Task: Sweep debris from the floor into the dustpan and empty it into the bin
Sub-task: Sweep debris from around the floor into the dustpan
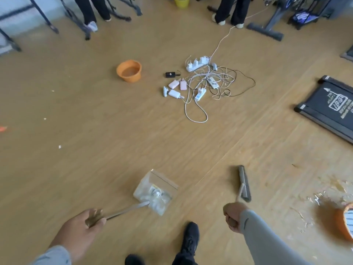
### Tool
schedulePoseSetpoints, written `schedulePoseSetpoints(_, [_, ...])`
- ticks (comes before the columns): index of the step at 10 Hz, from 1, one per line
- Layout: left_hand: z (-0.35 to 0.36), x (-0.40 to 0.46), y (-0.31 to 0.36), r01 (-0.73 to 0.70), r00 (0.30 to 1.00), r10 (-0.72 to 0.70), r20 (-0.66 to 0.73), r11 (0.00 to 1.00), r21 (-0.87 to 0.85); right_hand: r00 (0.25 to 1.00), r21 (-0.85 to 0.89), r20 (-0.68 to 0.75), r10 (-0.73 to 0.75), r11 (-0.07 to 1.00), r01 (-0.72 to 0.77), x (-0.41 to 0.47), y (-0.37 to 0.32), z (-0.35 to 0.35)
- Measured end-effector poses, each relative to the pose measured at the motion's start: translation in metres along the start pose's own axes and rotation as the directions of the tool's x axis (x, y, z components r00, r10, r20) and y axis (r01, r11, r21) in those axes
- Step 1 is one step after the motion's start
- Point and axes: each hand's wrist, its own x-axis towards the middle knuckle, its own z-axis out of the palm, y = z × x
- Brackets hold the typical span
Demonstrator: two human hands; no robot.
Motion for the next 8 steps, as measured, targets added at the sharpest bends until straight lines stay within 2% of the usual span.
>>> schedulePoseSetpoints(1, [-0.006, 0.0, -0.014, 0.041, 0.998, -0.042, -0.046, 0.999, -0.03, 0.984, -0.476, 0.074, -0.159, 0.862, 0.175, -0.01, -0.01, 0.032])
schedulePoseSetpoints(2, [-0.01, 0.002, -0.033, 0.071, 0.996, -0.075, -0.044, 0.994, -0.085, 0.955, -0.743, 0.166, -0.244, 0.606, 0.284, -0.025, -0.003, 0.06])
schedulePoseSetpoints(3, [-0.017, 0.0, -0.055, 0.115, 0.992, -0.123, -0.041, 0.982, -0.152, 0.943, -0.863, 0.278, -0.181, 0.385, 0.328, -0.04, 0.016, 0.095])
schedulePoseSetpoints(4, [-0.026, -0.002, -0.084, 0.136, 0.988, -0.147, -0.049, 0.975, -0.178, 0.93, -0.895, 0.336, -0.149, 0.255, 0.365, -0.048, 0.035, 0.127])
schedulePoseSetpoints(5, [-0.036, -0.006, -0.118, 0.164, 0.983, -0.176, -0.044, 0.965, -0.207, 0.934, -0.909, 0.351, -0.063, 0.216, 0.356, -0.076, 0.046, 0.152])
schedulePoseSetpoints(6, [-0.051, -0.011, -0.156, 0.173, 0.981, -0.19, -0.05, 0.956, -0.235, 0.942, -0.877, 0.332, -0.043, 0.355, 0.325, -0.102, 0.048, 0.161])
schedulePoseSetpoints(7, [-0.071, -0.016, -0.197, 0.167, 0.982, -0.185, -0.049, 0.953, -0.253, 0.961, -0.711, 0.273, -0.046, 0.663, 0.234, -0.125, 0.043, 0.158])
schedulePoseSetpoints(8, [-0.092, -0.019, -0.243, 0.175, 0.98, -0.195, -0.048, 0.948, -0.265, 0.973, -0.502, 0.223, -0.065, 0.848, 0.172, -0.143, 0.044, 0.153])
